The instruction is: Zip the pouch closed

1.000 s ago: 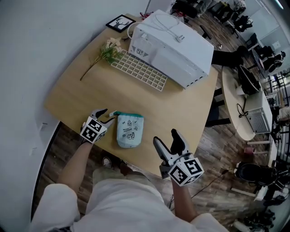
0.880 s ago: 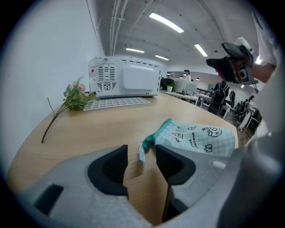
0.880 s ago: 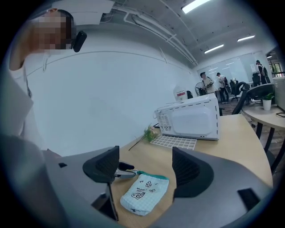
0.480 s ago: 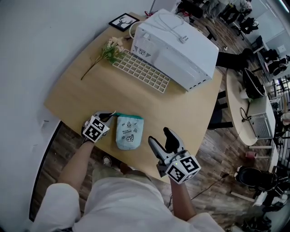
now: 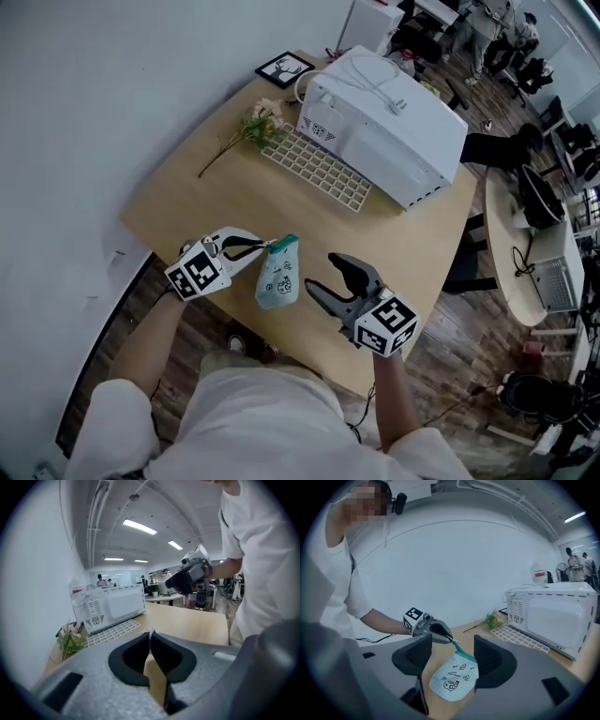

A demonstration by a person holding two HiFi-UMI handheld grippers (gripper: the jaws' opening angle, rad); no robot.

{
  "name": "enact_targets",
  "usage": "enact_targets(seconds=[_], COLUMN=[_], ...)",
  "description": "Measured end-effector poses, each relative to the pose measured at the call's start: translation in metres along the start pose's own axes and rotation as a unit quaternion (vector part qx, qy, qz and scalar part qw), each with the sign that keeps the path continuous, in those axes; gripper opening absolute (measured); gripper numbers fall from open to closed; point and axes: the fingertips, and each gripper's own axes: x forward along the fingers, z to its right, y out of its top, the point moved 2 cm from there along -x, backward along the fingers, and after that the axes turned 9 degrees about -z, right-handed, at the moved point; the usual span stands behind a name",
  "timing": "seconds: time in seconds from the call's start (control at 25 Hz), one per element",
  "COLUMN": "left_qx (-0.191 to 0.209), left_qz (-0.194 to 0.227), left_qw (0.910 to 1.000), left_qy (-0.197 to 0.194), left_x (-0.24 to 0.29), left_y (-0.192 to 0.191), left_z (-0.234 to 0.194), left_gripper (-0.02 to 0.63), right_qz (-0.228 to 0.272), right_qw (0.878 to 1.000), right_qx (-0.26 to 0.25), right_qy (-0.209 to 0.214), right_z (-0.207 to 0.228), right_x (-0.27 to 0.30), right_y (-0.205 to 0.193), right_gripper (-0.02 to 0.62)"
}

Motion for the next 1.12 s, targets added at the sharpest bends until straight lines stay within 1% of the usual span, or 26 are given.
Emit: enact_targets(seconds=[0.08, 0.2, 0.28, 0.36, 0.44, 0.56, 0.68, 0.84, 1.0, 1.12], left_qx=[0.034, 0.066, 0.088, 0.104, 0.118, 0.146, 0.188, 0.226, 0.238, 0.252], left_qz=[0.025, 0.057, 0.058, 0.048, 0.050, 0.049, 0.026, 0.012, 0.021, 0.021], left_qw=[0.9987, 0.9946, 0.9921, 0.9903, 0.9882, 0.9843, 0.9783, 0.9712, 0.9693, 0.9660], left_qy=[-0.026, -0.057, -0.068, -0.078, -0.085, -0.086, -0.082, -0.074, -0.059, -0.054], left_x=[-0.014, -0.035, -0.046, -0.052, -0.059, -0.068, -0.076, -0.084, -0.091, -0.094], left_y=[0.022, 0.048, 0.057, 0.059, 0.064, 0.073, 0.075, 0.077, 0.082, 0.085], left_z=[0.009, 0.022, 0.031, 0.040, 0.048, 0.058, 0.067, 0.078, 0.080, 0.085], left_gripper=[0.023, 0.023, 0.023, 0.023, 0.023, 0.023, 0.023, 0.023, 0.023, 0.023], right_qz=[-0.012, -0.026, -0.032, -0.037, -0.049, -0.077, -0.088, -0.086, -0.092, -0.090], right_qw=[0.999, 0.997, 0.994, 0.991, 0.987, 0.978, 0.972, 0.970, 0.970, 0.971], right_qx=[-0.021, -0.048, -0.063, -0.074, -0.087, -0.115, -0.126, -0.116, -0.113, -0.107], right_qy=[0.022, 0.057, 0.077, 0.101, 0.127, 0.159, 0.180, 0.195, 0.197, 0.196], right_z=[-0.004, -0.011, -0.017, -0.024, -0.032, -0.045, -0.057, -0.070, -0.078, -0.083], right_x=[0.008, 0.017, 0.021, 0.024, 0.027, 0.031, 0.033, 0.032, 0.030, 0.026], right_y=[0.006, 0.015, 0.022, 0.030, 0.034, 0.034, 0.035, 0.034, 0.026, 0.023], right_gripper=[0.268, 0.221, 0.201, 0.194, 0.190, 0.186, 0.177, 0.170, 0.170, 0.166])
